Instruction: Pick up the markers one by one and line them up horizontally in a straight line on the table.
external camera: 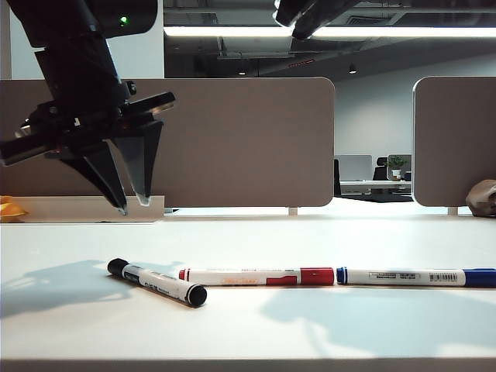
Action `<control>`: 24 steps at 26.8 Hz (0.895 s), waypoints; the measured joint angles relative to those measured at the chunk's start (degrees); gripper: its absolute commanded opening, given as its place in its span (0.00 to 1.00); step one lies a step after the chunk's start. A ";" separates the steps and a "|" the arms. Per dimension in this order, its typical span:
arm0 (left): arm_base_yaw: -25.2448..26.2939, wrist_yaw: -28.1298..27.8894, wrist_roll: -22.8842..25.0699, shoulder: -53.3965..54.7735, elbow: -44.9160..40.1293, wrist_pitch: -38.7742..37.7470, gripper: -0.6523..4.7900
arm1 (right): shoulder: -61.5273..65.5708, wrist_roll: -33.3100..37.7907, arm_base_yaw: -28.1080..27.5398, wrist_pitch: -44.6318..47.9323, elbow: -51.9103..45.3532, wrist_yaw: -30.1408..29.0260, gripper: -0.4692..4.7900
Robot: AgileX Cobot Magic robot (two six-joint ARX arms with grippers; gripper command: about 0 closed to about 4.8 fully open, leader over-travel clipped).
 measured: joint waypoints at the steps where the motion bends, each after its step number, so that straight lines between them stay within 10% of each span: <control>1: -0.37 0.00 -0.31 0.17 0.00 0.09 0.34 | 0.00 0.04 0.00 0.04 0.00 -0.02 0.44; 24: -3.28 -2.64 -0.83 6.71 -0.13 0.46 0.34 | -0.02 0.13 0.48 -2.86 0.00 -2.93 0.42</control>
